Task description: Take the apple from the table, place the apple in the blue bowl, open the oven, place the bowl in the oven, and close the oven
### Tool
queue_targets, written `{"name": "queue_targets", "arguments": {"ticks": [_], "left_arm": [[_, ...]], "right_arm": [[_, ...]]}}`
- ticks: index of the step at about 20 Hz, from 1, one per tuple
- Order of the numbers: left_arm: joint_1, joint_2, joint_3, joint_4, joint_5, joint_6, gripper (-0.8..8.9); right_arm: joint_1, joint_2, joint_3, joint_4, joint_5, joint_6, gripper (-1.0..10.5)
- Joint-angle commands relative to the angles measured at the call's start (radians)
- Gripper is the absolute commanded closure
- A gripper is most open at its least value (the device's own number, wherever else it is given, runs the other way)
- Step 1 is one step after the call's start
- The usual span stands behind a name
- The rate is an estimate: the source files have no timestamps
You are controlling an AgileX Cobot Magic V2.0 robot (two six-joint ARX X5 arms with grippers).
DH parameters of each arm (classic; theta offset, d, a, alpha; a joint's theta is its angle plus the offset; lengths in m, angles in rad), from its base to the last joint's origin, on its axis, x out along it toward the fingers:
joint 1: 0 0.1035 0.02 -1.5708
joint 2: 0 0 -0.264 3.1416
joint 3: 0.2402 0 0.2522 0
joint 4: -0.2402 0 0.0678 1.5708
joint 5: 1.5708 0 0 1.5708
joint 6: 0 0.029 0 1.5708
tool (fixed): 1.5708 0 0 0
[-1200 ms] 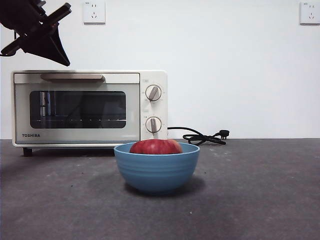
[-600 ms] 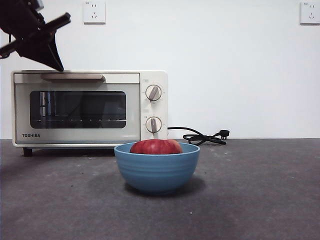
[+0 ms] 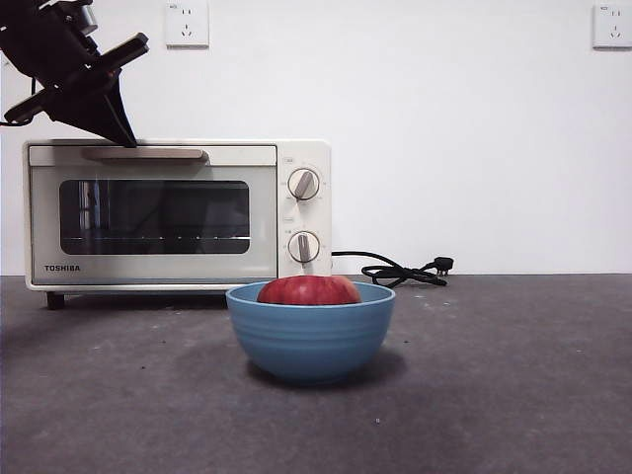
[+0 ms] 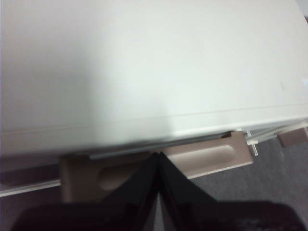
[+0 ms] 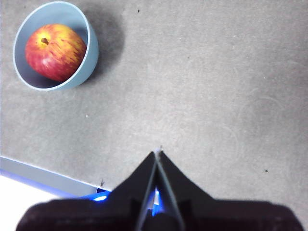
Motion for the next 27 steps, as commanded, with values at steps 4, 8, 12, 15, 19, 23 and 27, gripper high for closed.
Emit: {"name": "queue_targets", "arguments": {"ticks": [4,8,12,15,19,23,27], "left_arm": [[-0.013,0.053,-0.043,-0.146,-0.042,0.046,8.19],[-0.014,0.051,-0.043,-0.171,-0.048,0.053,8.19],[-0.019,0.051,-0.043,-0.21,-0.056,0.08,8.19],[-0.027,0.05,-0.045,-0.232,-0.095,0.087,8.19],[-0.04,0.042,-0.045,-0.235,-0.096,0.094,8.19],[-0.055,0.031,-0.045,-0.241,-0.097,0.095,8.19],[-0.074,0.024,-0.06,-0.241,-0.14,0.095,8.19]], "right_arm": [[0.0,0.0,-0.005,0.009,0.0,0.006,9.5],[0.0,0.0,-0.005,0.009,0.0,0.007,9.5],[0.0,0.0,-0.005,0.008,0.0,0.006,9.5],[0.0,0.0,-0.005,0.009,0.0,0.006,9.5],[0.0,0.0,-0.005,0.005,0.0,0.006,9.5],[0.0,0.0,-0.005,0.006,0.0,0.006,9.5],[0.0,0.0,-0.005,0.005,0.0,0.006,9.5]]}}
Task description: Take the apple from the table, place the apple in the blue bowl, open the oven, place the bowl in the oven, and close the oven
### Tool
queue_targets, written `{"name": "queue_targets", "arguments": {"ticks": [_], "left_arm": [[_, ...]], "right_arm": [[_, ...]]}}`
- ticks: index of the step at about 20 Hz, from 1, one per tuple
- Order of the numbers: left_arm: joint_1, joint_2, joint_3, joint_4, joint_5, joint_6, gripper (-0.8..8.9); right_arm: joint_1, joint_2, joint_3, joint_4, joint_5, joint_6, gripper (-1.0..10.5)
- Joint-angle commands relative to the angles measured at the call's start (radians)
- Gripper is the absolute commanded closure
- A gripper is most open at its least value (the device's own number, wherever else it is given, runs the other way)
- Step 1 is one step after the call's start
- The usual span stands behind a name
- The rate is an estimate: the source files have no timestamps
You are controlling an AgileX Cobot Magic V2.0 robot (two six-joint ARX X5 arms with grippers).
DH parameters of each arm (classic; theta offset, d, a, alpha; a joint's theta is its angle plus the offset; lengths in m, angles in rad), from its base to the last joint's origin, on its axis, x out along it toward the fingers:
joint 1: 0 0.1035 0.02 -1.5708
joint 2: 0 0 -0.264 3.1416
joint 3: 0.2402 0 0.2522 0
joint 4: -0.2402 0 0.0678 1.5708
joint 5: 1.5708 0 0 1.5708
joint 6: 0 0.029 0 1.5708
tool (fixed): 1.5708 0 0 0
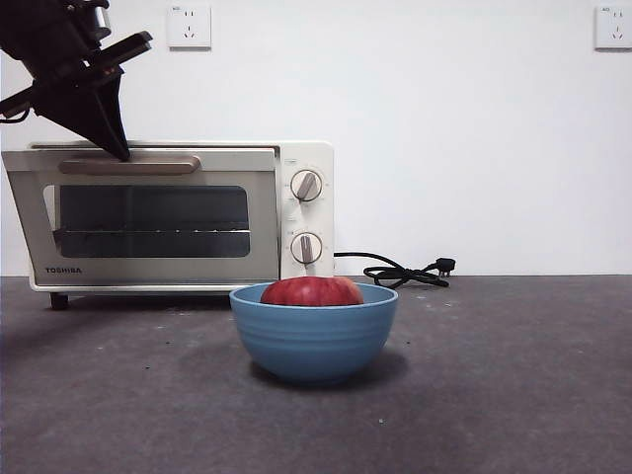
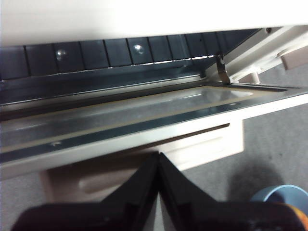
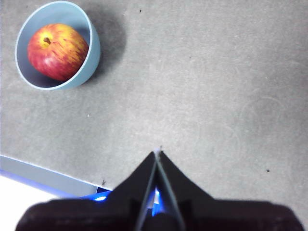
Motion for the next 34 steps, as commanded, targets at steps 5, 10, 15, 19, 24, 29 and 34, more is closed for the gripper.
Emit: {"name": "queue_targets", "arguments": {"ticks": [5,10,15,19,24,29,34], "left_arm": [[-0.034,-0.038,-0.217,0.107,-0.067,-0.013,8.19],[-0.033,-0.127,-0.362,0.197,-0.068,-0.035,8.2],[-0.037,-0.137,-0.456,0.251,-0.068,-0.062,8.2],[-0.037,-0.137,-0.521,0.278,-0.068,-0.062,8.19],[-0.037,-0.137,-0.594,0.322,-0.065,-0.069,8.2],[-0.054,-0.18,-0.594,0.267,-0.03,-0.056,8.19],[-0.106,-0.362,-0.594,0.122,-0.029,-0.006,8.19]], "right_arm": [[0.0,0.0,-0.005,0.003,0.0,0.003,9.5],[0.0,0.0,-0.005,0.006,0.0,-0.004,9.5],[0.0,0.0,-0.005,0.005,0.0,-0.005,9.5],[0.0,0.0,-0.005,0.005,0.022,-0.004,9.5],[0.0,0.002,-0.005,0.002,0.034,-0.004,9.5],[0.0,0.012,-0.005,0.012,0.026,0.008,9.5],[0.002,0.096,-0.005,0.193,-0.124,0.06,9.5]]}}
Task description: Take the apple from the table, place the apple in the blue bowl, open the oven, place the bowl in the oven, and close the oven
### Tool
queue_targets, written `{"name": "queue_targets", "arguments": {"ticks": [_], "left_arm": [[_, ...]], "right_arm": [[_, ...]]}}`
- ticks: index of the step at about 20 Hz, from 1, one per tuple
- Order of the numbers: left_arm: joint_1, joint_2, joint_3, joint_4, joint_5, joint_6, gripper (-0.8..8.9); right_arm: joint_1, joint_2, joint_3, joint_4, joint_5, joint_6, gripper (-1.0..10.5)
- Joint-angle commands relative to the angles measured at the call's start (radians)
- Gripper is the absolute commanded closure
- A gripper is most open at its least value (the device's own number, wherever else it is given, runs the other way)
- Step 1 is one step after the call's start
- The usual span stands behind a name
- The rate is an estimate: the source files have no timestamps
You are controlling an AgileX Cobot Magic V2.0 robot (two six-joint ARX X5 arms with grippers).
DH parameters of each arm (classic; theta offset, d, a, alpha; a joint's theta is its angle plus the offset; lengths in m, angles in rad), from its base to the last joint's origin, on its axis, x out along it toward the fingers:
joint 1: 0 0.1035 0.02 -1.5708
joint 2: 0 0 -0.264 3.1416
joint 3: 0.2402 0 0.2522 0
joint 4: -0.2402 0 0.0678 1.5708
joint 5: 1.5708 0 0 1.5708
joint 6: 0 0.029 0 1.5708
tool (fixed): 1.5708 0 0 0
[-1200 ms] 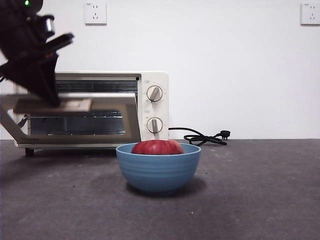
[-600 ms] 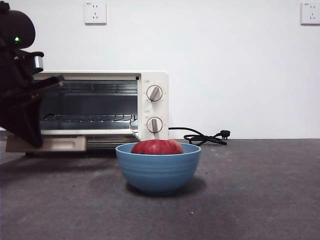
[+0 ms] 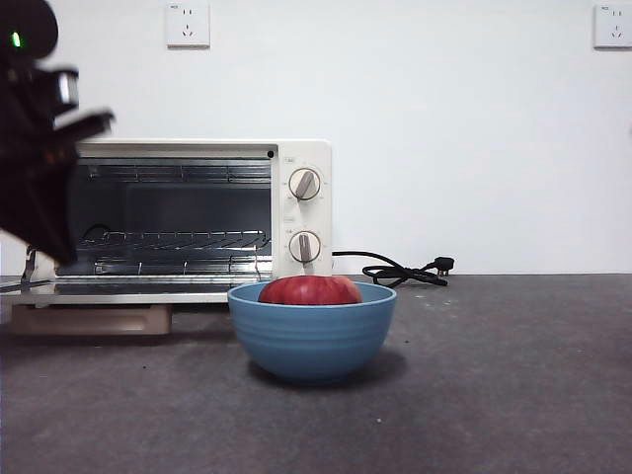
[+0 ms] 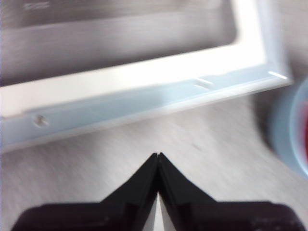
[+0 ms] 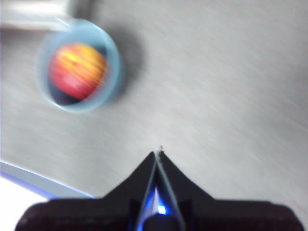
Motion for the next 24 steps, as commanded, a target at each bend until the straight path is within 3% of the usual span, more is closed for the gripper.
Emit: {"name": "queue_targets", "arguments": {"ticks": [1,5,9,10,12,13,21,24], "left_arm": [[-0.021,-0.093,-0.002,-0.07,0.003,0.029,8.19],[-0.063,-0.275,-0.002,-0.22,0.007,0.029,8.18],[-0.114,-0.415,-0.002,-0.325,0.028,0.027,8.18],[-0.128,-0.44,-0.002,-0.344,0.027,0.025,8.18],[-0.151,-0.48,-0.002,-0.389,0.025,0.023,8.18],[-0.159,-0.497,-0.002,-0.411,0.025,0.021,8.18],[-0.174,-0.576,-0.002,-0.48,0.024,0.015,8.18],[-0.174,-0.589,-0.002,-0.486,0.024,0.013,8.18]], "right_arm": [[0.004,0.068,-0.003,0.101,-0.083,0.063,9.5],[0.077,0.266,0.07,0.167,-0.078,0.078,9.5],[0.175,0.499,0.254,0.122,0.05,0.076,9.4],[0.194,0.557,0.306,0.101,0.072,0.074,8.8],[0.219,0.66,0.397,0.071,0.103,0.066,6.6],[0.229,0.707,0.435,0.059,0.125,0.064,6.2],[0.243,0.94,0.521,0.059,0.221,0.06,6.3],[0.243,0.987,0.521,0.089,0.219,0.06,6.3]]}}
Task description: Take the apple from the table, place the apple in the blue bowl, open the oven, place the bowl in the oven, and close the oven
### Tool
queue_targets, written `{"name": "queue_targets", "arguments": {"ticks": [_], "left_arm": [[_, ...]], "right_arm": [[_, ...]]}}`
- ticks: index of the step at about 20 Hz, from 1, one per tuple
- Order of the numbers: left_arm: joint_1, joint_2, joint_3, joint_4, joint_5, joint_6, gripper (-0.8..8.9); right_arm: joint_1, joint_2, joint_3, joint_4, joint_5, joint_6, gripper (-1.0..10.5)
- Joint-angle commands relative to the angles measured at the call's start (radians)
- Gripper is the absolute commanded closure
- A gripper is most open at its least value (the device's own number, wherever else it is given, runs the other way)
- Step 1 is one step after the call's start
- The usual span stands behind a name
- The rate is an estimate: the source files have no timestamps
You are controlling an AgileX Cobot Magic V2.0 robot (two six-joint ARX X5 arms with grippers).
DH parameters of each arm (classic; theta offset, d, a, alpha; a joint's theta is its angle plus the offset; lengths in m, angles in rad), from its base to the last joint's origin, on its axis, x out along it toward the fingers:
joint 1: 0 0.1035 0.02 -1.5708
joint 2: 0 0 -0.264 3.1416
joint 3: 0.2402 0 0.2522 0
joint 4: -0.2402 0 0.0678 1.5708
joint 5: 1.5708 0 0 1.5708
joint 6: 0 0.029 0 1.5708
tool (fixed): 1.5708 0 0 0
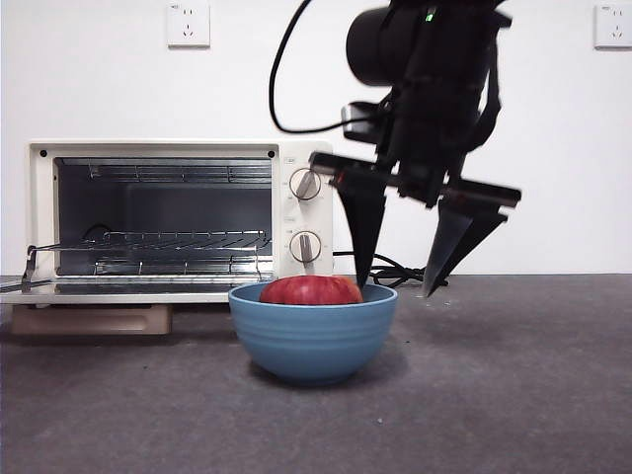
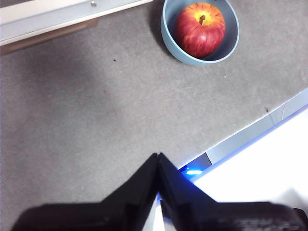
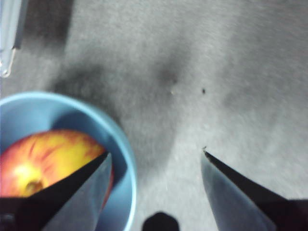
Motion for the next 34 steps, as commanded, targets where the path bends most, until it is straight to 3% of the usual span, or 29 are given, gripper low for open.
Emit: {"name": "queue_targets", "arguments": {"ticks": [1,3,6,11,20,28,34], "left_arm": [[-0.003,-0.007,-0.002,-0.006,0.0,0.0,8.18],[-0.003,-0.012,-0.002,-0.01,0.0,-0.004,8.18],[-0.003,-0.014,-0.002,-0.015,0.0,-0.007,8.18],[-0.003,-0.017,-0.002,-0.019,-0.001,-0.007,8.18],[-0.003,-0.029,-0.002,-0.049,-0.001,-0.008,8.18],[-0.003,-0.03,-0.002,-0.056,0.0,-0.039,8.18],[-0.003,-0.03,-0.002,-0.047,-0.001,-0.046,8.18]], "right_arm": [[0.003,0.035,-0.003,0.011,0.003,-0.006,6.3],[0.003,0.055,-0.003,0.01,0.003,-0.006,6.4],[0.004,0.06,-0.003,0.022,0.001,-0.006,8.6],[0.013,0.06,-0.003,0.026,-0.007,-0.002,9.6],[0.07,-0.003,0.029,-0.02,0.003,0.045,9.6],[0.137,0.035,0.324,-0.022,0.041,0.095,9.6],[0.137,0.313,0.789,-0.204,0.045,0.09,9.6]]}}
